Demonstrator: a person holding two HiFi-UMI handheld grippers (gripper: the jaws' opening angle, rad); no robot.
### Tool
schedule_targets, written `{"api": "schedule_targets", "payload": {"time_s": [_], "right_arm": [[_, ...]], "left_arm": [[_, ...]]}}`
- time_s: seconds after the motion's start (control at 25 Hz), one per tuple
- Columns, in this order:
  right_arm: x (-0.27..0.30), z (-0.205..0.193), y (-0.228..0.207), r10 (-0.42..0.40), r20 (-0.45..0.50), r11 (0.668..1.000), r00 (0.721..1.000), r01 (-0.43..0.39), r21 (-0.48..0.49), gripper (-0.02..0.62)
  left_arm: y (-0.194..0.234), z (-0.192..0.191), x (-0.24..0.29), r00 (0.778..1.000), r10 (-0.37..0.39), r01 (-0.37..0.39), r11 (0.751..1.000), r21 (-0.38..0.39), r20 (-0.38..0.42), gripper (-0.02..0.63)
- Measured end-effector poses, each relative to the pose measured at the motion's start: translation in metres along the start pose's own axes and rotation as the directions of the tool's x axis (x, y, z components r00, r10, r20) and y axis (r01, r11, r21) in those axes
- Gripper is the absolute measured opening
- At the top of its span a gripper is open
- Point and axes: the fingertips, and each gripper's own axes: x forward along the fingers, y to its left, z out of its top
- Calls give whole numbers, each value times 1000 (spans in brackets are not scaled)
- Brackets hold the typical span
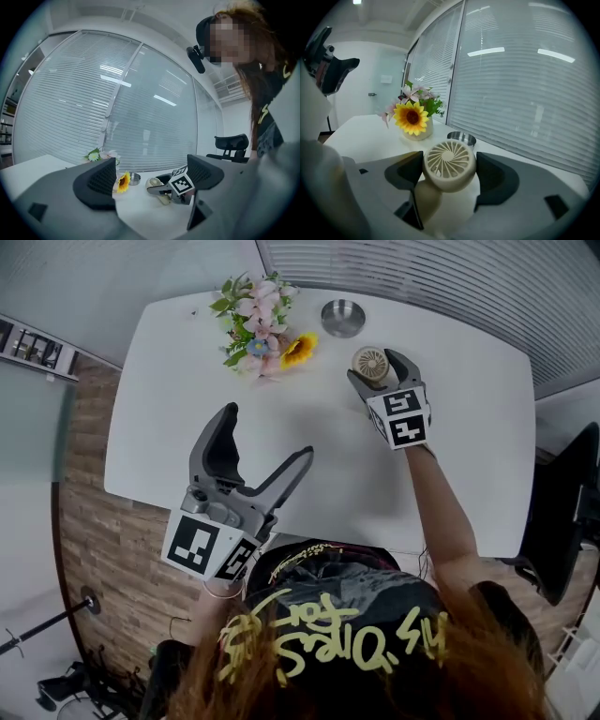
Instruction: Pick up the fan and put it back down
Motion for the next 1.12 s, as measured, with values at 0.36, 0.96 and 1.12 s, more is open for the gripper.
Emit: {"api": "schedule_targets", "payload": {"time_s": [0.36,0.96,1.12], "right_arm": [[20,-22,2,15,-81,996,997,-8,87,356],[25,-26,-2,28,-112,987,993,-10,162,356],[18,-23,-3,-4,-88,989,996,17,148,357]], "left_arm": [[9,-1,2,1000,-6,6,1000,-13,-4,477],[13,-2,8,1000,-31,31,999,-24,-4,472],[11,0,9,999,-38,38,999,-19,-3,471]]}}
